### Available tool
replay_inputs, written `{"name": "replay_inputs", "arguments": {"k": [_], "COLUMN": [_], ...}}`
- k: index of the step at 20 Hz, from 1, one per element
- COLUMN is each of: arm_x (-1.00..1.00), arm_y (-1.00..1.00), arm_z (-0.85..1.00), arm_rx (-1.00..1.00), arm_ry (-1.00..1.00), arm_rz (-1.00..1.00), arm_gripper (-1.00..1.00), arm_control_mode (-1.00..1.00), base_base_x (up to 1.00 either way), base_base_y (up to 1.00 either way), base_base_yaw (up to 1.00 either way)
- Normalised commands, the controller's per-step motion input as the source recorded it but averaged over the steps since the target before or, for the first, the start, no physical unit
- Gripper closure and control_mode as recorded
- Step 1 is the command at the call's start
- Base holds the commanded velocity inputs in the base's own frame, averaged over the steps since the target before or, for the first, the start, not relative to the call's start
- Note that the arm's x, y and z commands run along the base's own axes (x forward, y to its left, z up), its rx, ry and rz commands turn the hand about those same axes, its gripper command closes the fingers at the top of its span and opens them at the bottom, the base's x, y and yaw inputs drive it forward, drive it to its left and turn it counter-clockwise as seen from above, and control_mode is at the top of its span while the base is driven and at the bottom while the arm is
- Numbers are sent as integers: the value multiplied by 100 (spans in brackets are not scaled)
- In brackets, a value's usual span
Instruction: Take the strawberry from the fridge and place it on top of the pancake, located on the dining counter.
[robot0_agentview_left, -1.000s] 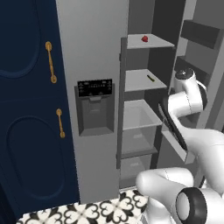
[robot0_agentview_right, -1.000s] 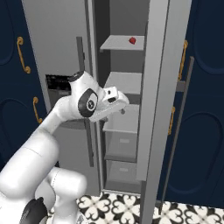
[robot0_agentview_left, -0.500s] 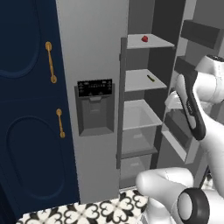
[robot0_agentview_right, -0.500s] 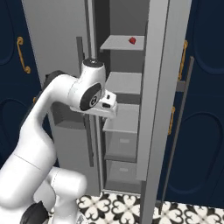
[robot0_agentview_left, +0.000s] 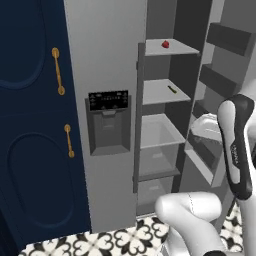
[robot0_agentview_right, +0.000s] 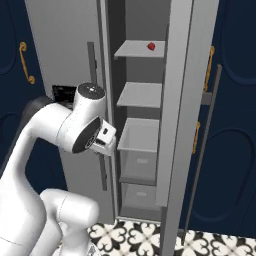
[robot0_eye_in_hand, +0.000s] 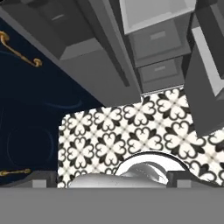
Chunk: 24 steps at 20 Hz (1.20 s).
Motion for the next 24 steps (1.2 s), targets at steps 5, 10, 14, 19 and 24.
{"name": "replay_inputs", "arguments": {"k": [5,10,14,19,24], "arm_x": [-4,0,-2,0,-1], "arm_y": [37,-16,-7,0,0], "arm_z": [-10,-37,-26,0,0], "arm_rx": [-23,-5,-4,0,0], "arm_ry": [14,8,9,0,-1], "arm_rz": [0,4,1,0,-4], "arm_gripper": [-100,-100,-100,-100,-100], "arm_control_mode": [-100,-100,-100,-100,-100], "base_base_x": [0,0,0,0,0], "base_base_y": [0,0,0,0,0], "base_base_yaw": [0,0,0,0,0]}}
